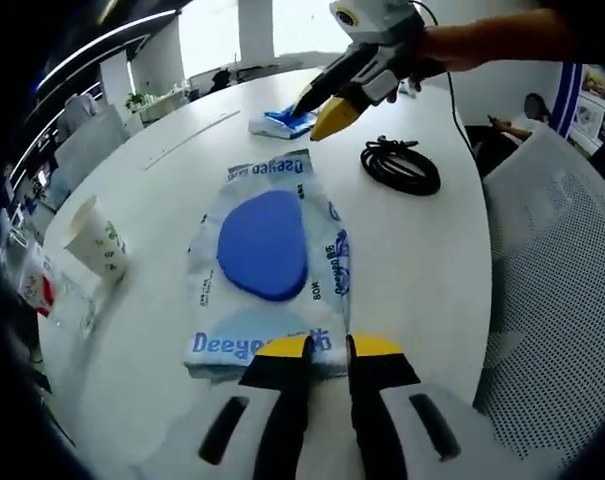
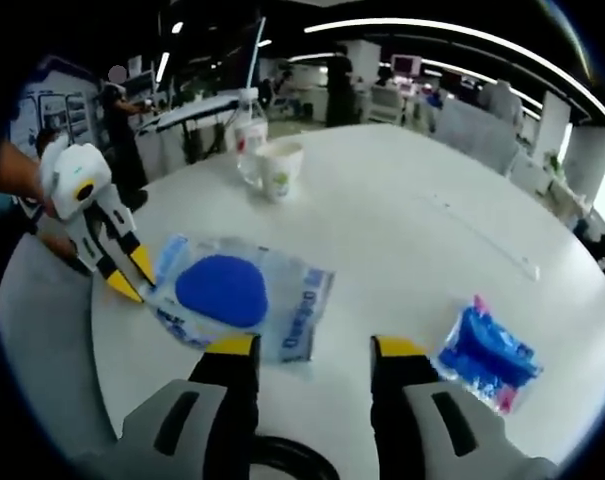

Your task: Arrange the tabletop items into an orderly group along one side of the table until the central work area is clear of visible clutter.

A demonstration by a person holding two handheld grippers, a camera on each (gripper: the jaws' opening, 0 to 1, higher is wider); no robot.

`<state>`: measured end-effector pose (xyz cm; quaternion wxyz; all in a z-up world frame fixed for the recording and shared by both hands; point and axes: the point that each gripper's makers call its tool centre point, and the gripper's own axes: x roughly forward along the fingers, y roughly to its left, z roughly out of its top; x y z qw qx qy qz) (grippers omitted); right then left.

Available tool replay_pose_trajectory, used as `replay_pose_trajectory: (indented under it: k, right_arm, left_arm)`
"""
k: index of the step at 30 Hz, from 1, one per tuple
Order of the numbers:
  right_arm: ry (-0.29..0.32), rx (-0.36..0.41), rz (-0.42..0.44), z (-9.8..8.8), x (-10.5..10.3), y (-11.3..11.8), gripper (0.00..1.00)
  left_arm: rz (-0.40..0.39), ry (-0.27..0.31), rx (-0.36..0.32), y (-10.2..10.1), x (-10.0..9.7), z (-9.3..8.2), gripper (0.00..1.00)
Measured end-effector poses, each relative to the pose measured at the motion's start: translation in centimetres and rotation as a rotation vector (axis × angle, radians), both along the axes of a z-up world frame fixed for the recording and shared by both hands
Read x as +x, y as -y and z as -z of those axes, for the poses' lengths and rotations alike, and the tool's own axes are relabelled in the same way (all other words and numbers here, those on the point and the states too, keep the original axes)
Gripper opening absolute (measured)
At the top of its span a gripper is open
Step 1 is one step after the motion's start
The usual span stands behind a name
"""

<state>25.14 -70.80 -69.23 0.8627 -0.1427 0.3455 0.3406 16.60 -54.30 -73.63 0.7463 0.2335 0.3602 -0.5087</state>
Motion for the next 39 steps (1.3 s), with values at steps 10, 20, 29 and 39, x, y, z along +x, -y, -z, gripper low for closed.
replay_pose_trajectory:
  k: [10,20,29,39]
  right_arm:
    - [-0.041,0.000,-0.007,1.4,-0.5,-1.0,0.26]
    - [-0.088,0.008,-0.013,2.9,-1.1,-2.2,0.16]
    - [-0.109,0.004,-0.012,3.5,-1.5,-2.3,0.16]
    - [-0.136,-0.005,-0.029,3.7,-2.0,-2.4,0.14]
  left_arm:
    - [-0.098,0.026,0.022,-1.6,1.5,0.0,0.13]
    - [-0.252,0.049,0.020,-2.9,2.5,-0.4,0.17]
    - [-0.344,0.094,0.002,-3.8,3.8,-1.3,0.21]
    - [-0.457,0.105,0.047,-5.8,4.9,-0.7,0.25]
